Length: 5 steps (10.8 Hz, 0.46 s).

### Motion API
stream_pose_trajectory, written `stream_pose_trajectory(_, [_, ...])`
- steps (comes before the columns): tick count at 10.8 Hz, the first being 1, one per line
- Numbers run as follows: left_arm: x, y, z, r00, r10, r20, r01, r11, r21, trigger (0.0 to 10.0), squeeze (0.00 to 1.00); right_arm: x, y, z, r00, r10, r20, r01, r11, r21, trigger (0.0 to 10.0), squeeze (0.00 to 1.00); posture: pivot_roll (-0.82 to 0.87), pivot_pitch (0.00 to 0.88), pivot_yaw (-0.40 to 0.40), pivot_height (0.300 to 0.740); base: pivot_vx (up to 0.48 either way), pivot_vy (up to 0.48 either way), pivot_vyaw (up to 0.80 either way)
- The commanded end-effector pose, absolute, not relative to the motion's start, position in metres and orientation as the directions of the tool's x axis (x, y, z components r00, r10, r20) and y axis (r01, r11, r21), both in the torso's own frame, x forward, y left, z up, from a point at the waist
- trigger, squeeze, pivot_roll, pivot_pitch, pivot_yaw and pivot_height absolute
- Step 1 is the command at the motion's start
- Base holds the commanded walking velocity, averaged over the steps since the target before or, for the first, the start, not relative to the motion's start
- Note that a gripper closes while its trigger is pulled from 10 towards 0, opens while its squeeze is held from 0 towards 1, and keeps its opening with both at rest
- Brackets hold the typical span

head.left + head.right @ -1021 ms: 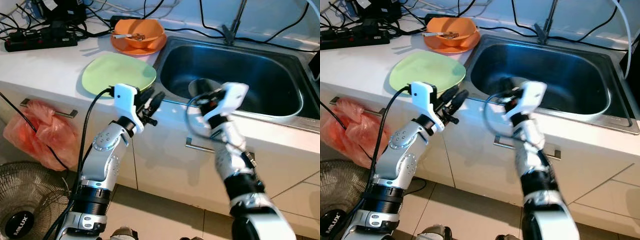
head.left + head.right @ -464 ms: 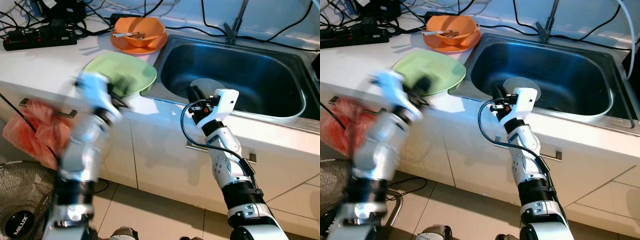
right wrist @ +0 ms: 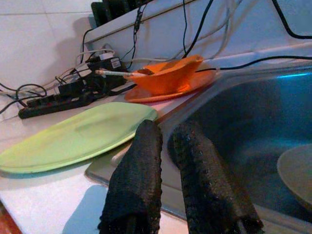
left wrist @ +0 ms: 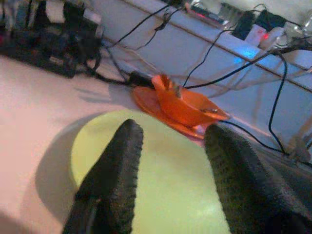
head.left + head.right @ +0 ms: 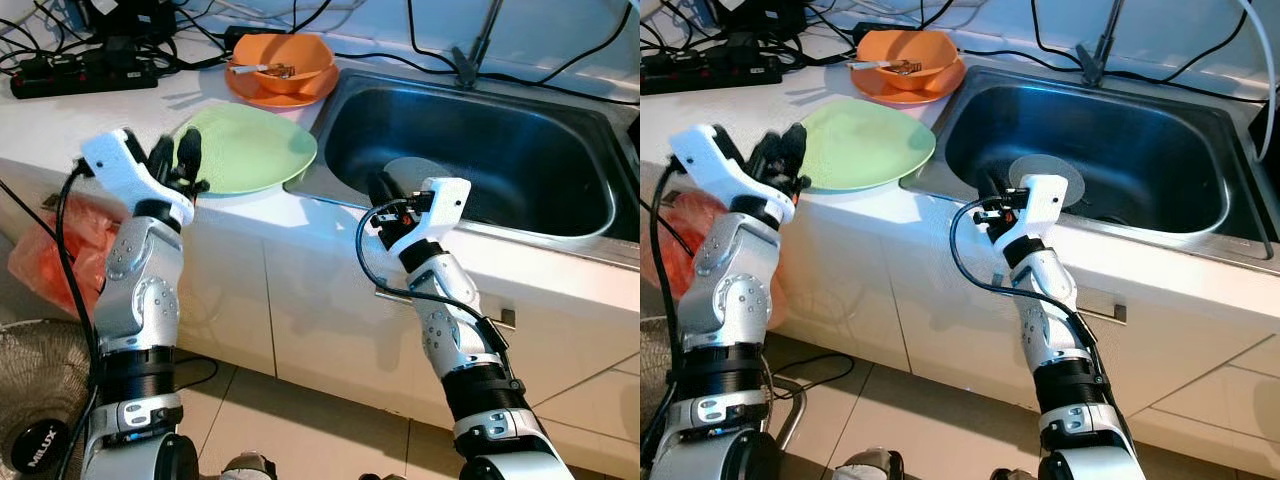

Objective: Kitchen organization

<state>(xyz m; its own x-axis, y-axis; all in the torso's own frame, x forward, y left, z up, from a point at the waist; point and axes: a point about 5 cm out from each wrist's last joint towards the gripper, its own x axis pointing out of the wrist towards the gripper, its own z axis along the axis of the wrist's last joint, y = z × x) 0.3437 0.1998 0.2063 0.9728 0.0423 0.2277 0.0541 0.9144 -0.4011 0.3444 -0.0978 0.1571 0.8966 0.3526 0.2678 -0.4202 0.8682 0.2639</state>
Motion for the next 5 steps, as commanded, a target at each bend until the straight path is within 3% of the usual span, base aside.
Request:
stream_pose_trajectory(1, [0.342, 0.203, 0.202, 0.977, 0.061, 0.202, 0.035, 0.898, -0.438, 10.0, 1.00, 0.343, -0.101, 0.155, 0.900, 0.353, 0.258, -0.416, 0.871, 0.261, 10.0, 0.00, 0.23, 0.093, -0.034, 0.740, 0.000, 0.000, 0.00])
stream_pose_trajectory(5, [0.329, 0.216, 0.199, 0.982, 0.068, 0.175, 0.044, 0.822, -0.568, 10.0, 1.00, 0.342, -0.101, 0.154, 0.898, 0.364, 0.248, -0.422, 0.873, 0.246, 10.0, 0.00, 0.23, 0.089, -0.033, 0.740, 0.000, 0.000, 0.00])
